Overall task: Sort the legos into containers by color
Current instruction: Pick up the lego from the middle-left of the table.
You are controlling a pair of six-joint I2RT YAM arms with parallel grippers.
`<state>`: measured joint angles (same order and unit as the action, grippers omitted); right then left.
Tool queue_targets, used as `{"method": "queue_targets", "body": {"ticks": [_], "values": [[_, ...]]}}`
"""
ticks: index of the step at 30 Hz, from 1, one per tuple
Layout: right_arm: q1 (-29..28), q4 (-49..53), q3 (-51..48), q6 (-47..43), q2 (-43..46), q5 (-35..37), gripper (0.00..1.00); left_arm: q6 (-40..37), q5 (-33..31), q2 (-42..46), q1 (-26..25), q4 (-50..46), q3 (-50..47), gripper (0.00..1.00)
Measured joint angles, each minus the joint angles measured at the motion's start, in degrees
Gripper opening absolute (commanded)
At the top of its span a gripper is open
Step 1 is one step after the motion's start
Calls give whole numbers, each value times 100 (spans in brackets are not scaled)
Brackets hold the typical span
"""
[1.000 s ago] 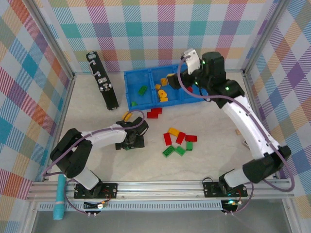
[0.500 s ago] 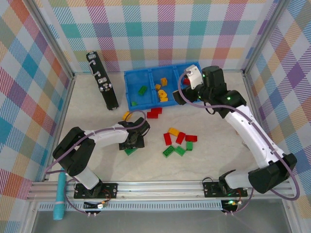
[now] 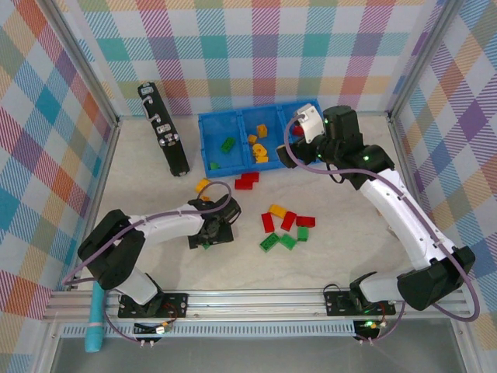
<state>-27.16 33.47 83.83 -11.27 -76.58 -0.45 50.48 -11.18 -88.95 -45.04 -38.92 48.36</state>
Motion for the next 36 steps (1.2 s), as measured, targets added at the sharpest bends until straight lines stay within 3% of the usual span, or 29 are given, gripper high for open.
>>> {"method": "queue_targets", "body": {"ticks": [14,22,32,36], "values": [[0,-31,-138,-22,0,170,99,138,203,-103,-7,162,-42,67],[17,-52,-184,-24,-15,199,99,116,74,-122,-22,107,68,62],[22,-125,-411,-17,-11,293,99,-409,-518,0,146,-439,1661,62],[92,9,-693,59,245,57,99,-984,-592,-9,640,-592,2564,62]]}}
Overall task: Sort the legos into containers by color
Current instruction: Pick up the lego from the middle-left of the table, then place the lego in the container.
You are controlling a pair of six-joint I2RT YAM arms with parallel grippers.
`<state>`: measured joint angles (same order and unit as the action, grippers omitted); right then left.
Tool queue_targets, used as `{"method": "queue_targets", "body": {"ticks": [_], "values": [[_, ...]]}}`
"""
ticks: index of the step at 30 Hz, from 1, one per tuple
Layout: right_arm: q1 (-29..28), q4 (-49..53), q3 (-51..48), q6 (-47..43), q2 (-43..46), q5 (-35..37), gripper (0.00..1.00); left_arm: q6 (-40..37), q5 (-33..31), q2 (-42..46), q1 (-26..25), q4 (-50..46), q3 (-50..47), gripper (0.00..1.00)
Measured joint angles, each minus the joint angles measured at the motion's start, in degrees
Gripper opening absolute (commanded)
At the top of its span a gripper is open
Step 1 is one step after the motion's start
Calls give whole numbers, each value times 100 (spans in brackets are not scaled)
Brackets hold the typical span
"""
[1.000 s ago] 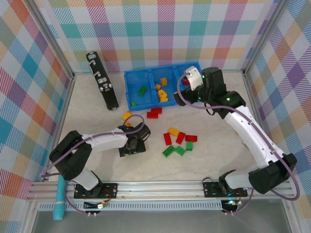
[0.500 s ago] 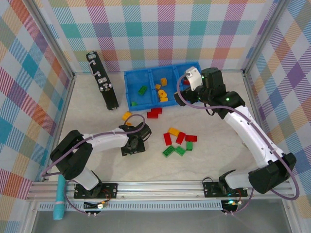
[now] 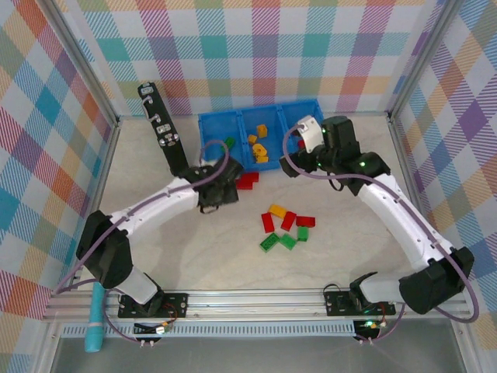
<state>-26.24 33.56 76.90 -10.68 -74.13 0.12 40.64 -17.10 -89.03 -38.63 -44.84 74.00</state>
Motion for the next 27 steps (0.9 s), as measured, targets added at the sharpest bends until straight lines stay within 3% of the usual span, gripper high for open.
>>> {"method": "queue_targets", "body": {"ticks": [8,17,27], "values": [[7,435,-11,275,702,-190,99,-1005,42,-1141,960,782,1786,62],[7,734,-11,575,907,-164,99,-1224,470,-3195,1486,1263,2885,68],[33,807,-7,577,802,-105,99,-1471,610,-3342,1569,1296,3045,79]]}}
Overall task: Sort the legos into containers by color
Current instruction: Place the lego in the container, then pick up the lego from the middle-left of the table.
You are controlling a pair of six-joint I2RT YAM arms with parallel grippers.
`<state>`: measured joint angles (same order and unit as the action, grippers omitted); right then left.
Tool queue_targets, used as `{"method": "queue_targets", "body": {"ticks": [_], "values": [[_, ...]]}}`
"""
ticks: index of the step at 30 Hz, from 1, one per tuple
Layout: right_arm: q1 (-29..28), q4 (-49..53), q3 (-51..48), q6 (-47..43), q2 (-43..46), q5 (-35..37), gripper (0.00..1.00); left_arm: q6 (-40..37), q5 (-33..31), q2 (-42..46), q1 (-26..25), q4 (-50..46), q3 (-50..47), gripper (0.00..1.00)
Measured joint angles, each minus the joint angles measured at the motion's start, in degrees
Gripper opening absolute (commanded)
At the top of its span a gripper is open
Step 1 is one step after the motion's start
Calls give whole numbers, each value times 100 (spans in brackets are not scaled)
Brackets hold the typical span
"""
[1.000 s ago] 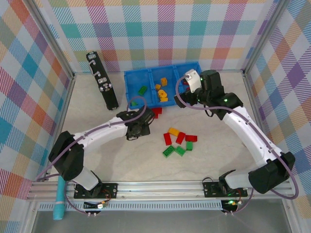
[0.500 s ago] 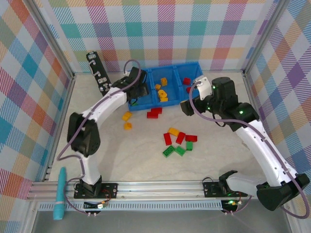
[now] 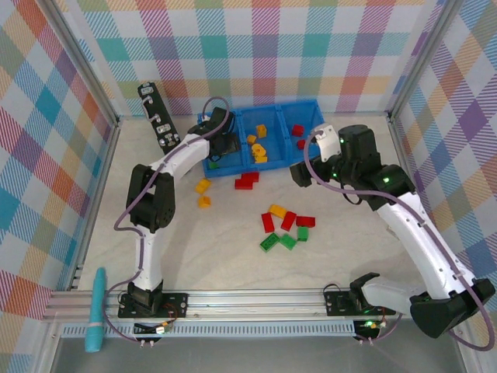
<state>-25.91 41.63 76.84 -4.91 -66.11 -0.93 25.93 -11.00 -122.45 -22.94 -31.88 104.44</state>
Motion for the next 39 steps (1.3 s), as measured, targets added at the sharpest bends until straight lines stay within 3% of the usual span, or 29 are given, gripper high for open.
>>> {"method": "queue_targets", "body": {"ticks": [7,13,21,28,33,39], "values": [[4,-11,61,-2,-409,-61,99,-337,-22,439,26,-219,9,81],[4,-98,188,-4,-529,-146,99,-575,-118,1331,76,-380,-192,80],[9,-278,236,-4,-881,-326,99,-1261,-317,3053,76,-474,-1989,81],[9,-304,293,-2,-1088,-422,99,-2533,-426,3816,76,-426,-3491,84],[9,-323,380,-2,-1187,-455,99,-3327,-361,3893,76,-28,-3834,83],[9,-341,417,-2,-1246,-455,99,-3875,-289,3099,76,365,-3707,79]]}}
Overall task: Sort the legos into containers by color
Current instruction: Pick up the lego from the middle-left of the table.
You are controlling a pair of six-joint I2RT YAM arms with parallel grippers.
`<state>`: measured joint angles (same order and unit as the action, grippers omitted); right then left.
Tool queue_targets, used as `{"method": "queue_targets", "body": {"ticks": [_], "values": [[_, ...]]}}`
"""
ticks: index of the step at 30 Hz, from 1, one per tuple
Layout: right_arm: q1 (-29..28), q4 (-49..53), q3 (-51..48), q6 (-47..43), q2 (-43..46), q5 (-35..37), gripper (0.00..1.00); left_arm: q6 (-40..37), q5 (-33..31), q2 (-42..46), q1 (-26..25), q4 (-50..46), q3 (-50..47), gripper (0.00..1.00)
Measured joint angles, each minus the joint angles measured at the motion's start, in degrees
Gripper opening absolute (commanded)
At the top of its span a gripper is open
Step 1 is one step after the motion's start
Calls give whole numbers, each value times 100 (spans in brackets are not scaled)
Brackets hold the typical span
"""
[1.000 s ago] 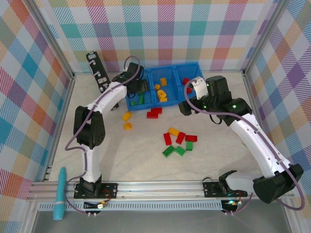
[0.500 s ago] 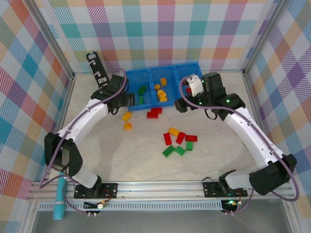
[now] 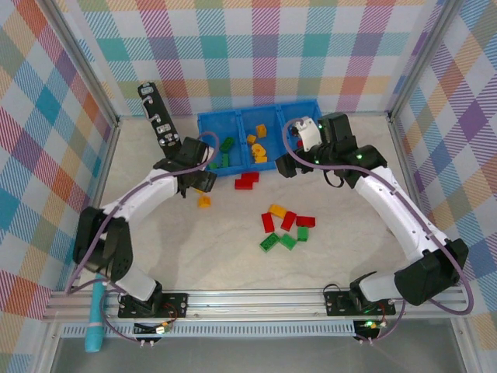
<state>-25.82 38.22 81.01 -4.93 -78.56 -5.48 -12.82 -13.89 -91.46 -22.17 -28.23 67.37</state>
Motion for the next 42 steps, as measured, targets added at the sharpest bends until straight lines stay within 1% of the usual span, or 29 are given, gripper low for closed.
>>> {"method": "queue_targets", "body": {"ticks": [4,8,17,24,27,31,35,39,42], "values": [[0,0,0,-2,-4,4,99,-164,61,-555,24,42,70,78],[0,0,0,-2,-4,13,99,-203,98,-791,48,98,122,76],[28,0,0,-2,-90,28,99,-175,144,-1495,133,282,501,69],[66,46,120,-74,-129,-28,99,-87,251,-1943,271,260,697,67],[131,90,306,-109,-144,-214,99,-7,319,-2076,282,238,769,66],[348,138,662,-37,-144,-638,99,107,437,-2164,284,155,848,60],[501,131,905,26,-131,-955,99,192,527,-2184,310,120,863,57],[577,136,1062,26,-131,-1117,99,293,619,-2184,341,98,859,54],[629,131,1126,22,-131,-1161,99,356,726,-2168,354,127,800,49]]}}
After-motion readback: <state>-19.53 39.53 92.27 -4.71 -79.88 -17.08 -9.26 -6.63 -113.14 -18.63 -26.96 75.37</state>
